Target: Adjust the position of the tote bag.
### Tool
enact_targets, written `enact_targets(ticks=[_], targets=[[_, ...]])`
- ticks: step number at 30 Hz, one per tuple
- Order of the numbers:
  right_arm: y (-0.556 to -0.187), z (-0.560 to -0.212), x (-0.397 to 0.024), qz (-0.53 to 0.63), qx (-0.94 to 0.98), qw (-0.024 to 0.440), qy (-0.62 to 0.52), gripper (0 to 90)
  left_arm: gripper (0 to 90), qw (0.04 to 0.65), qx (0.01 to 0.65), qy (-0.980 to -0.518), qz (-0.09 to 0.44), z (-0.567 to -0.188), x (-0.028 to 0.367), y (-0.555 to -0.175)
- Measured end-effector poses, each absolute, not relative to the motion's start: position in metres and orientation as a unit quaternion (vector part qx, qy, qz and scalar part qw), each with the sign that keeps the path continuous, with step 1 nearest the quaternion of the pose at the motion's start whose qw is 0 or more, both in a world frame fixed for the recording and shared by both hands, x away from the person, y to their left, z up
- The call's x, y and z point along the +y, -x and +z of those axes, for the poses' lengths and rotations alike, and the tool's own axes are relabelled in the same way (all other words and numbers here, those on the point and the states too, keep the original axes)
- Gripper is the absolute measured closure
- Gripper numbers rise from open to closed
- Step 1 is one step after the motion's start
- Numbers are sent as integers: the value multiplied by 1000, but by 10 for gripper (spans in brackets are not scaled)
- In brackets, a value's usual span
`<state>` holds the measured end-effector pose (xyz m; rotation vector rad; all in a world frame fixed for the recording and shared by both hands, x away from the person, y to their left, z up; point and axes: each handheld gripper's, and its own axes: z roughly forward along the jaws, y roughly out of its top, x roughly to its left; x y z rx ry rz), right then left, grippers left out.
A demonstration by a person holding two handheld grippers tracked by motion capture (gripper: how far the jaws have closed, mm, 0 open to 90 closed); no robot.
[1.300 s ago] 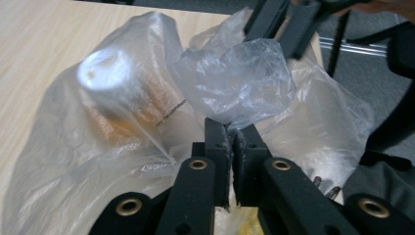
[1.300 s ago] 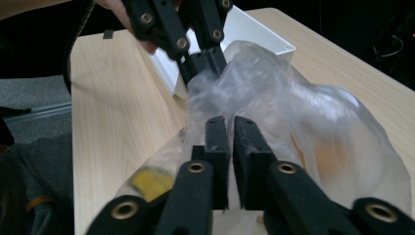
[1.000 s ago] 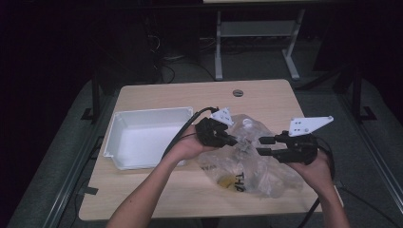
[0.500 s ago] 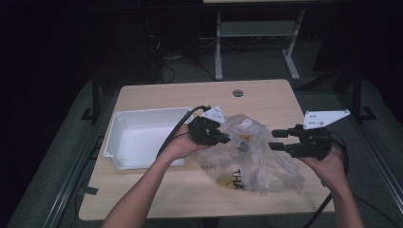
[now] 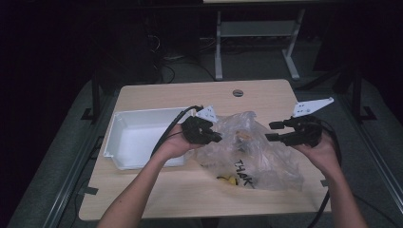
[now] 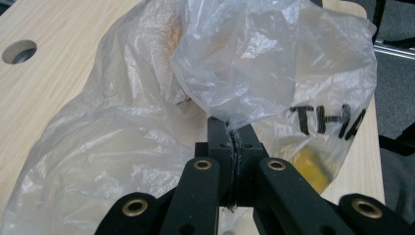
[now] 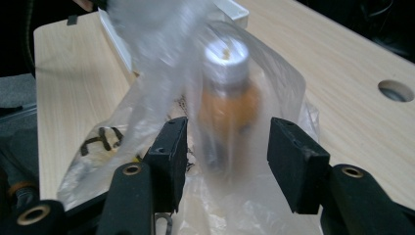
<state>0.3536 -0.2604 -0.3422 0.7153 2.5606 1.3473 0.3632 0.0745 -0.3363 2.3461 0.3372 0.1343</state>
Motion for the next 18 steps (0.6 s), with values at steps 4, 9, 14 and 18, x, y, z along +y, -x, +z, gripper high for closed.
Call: enact_targets(ticks=[4,9,14,18], targets=[[-366,-351,-255,433,866,79,-238,482,892,360,130,-922,59,-341,75,-363],[-382,-364,-250,424,874,51,-232,483,893,354,137,-924,57,-349,80,-363],[-385,-371,-241,408,886,41,-216,552,894,353,146,-923,52,-352,88,-367],[-386,-373,-237,406,886,48,-218,680,894,352,147,-923,51,-353,90,-367]])
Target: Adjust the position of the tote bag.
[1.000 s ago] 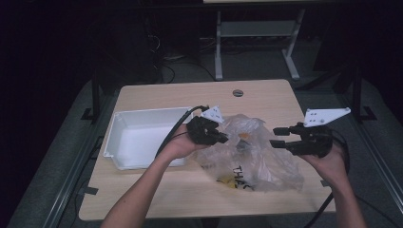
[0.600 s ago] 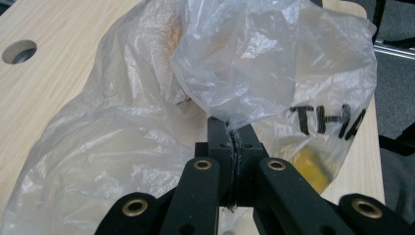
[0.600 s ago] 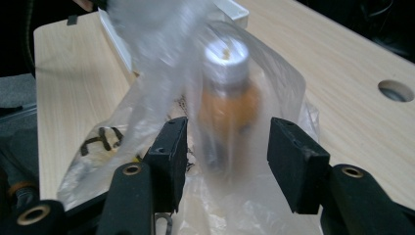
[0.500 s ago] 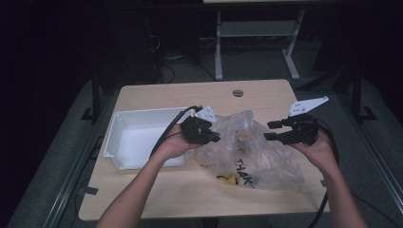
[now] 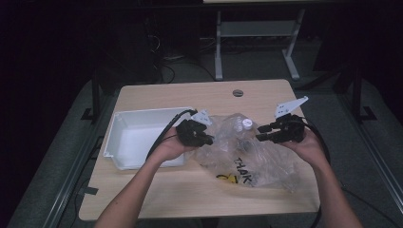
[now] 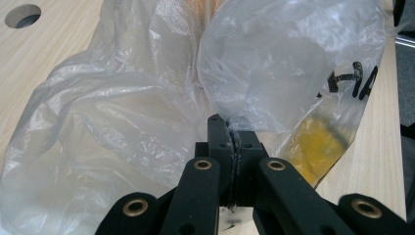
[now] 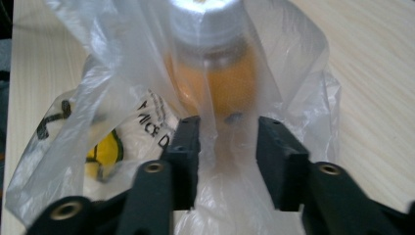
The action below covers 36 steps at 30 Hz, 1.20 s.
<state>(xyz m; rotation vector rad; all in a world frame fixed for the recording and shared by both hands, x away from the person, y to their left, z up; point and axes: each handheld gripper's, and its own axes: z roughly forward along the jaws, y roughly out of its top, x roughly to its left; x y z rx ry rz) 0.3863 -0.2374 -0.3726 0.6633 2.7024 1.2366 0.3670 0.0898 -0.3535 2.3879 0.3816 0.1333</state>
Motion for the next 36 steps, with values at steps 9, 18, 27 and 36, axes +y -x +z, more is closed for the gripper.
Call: enact_targets(ticks=[9,18,27,36], targets=[[-384,-371,-236,404,890,48,-207,897,894,356,153,-920,54,-354,95,-368],[-378,-356,-245,412,886,58,-207,900,894,361,169,-916,55,-354,100,-372],[-384,-331,-248,417,882,83,-203,900,894,372,174,-910,58,-350,102,-379],[-400,-314,-249,412,879,97,-220,900,895,380,192,-903,61,-347,104,-391]])
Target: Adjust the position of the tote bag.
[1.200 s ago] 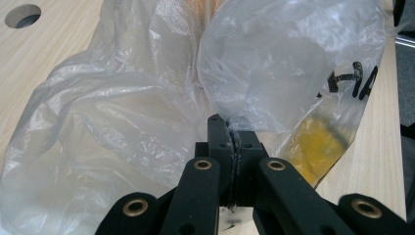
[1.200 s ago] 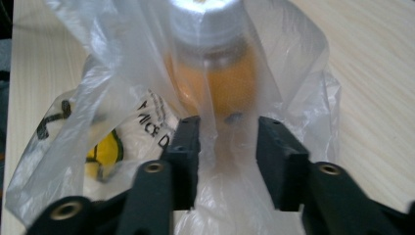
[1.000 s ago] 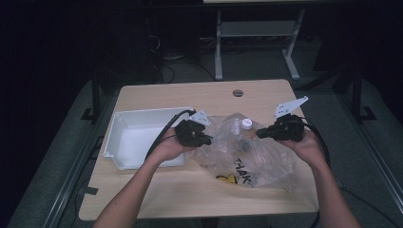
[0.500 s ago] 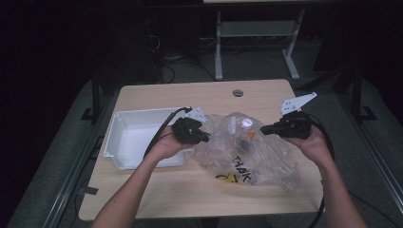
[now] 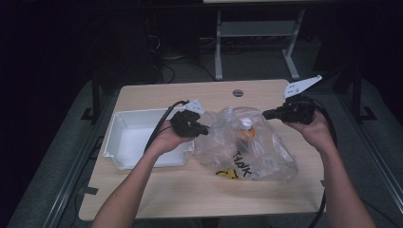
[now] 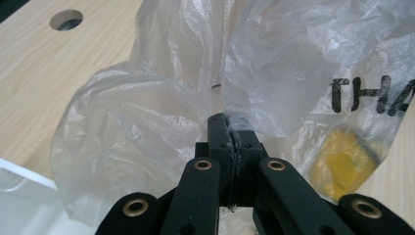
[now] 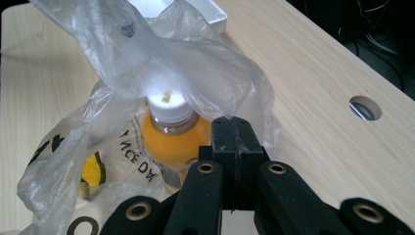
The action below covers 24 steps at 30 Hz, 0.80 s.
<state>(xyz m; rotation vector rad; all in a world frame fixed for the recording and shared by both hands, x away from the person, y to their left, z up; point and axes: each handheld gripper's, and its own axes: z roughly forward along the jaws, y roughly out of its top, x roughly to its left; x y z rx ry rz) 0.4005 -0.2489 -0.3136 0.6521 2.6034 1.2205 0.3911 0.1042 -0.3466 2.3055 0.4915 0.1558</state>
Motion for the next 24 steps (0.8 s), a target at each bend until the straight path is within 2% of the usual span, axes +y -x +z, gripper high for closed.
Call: enact_targets(ticks=[11,24], targets=[[-415,-343,-255,395,879,66,-261,900,895,364,204,-907,59,-363,96,-396],[-404,-384,-254,391,874,31,-285,900,895,355,201,-912,50,-383,88,-386]])
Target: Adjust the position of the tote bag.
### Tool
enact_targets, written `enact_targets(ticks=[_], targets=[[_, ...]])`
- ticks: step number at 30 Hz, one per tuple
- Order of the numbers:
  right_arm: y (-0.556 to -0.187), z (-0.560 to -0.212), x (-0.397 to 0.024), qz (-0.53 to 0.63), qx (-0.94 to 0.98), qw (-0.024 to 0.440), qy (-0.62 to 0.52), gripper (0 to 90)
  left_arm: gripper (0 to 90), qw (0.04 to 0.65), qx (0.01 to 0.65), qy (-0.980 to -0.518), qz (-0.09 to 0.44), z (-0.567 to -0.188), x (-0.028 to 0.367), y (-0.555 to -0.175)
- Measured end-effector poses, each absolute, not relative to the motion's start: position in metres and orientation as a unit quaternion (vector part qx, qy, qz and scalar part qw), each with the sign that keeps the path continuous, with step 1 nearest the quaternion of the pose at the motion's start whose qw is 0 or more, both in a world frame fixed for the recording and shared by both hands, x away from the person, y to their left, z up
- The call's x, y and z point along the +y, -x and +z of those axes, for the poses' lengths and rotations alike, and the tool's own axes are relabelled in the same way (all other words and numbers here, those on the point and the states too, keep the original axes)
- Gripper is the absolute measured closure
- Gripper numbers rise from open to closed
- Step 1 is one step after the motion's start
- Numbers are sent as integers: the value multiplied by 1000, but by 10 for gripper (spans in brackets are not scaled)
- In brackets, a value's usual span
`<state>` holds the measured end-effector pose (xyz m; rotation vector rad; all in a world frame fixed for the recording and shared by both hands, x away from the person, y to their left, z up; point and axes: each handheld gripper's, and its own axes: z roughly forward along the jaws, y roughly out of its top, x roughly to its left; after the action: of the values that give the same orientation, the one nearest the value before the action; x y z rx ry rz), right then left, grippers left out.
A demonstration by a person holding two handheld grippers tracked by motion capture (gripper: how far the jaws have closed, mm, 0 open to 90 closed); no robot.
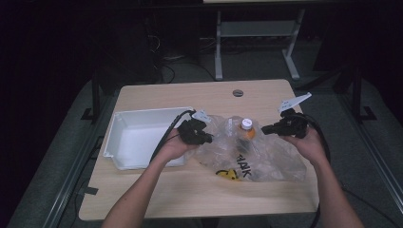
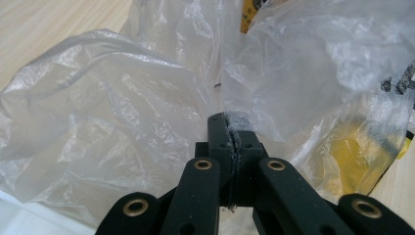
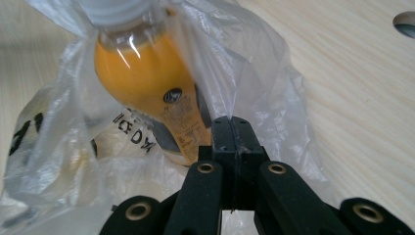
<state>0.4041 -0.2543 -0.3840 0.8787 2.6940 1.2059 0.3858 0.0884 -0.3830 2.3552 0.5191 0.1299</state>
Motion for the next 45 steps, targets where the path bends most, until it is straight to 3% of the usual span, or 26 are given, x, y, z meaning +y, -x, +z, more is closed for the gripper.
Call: enact_targets(ticks=[24,45], targets=[[-389,-437,-260,375,867,2,-329,900,894,350,206,-913,32,-413,75,-364],[-398,-452,-257,352,869,-4,-347,899,893,327,189,-925,40,-438,65,-350]])
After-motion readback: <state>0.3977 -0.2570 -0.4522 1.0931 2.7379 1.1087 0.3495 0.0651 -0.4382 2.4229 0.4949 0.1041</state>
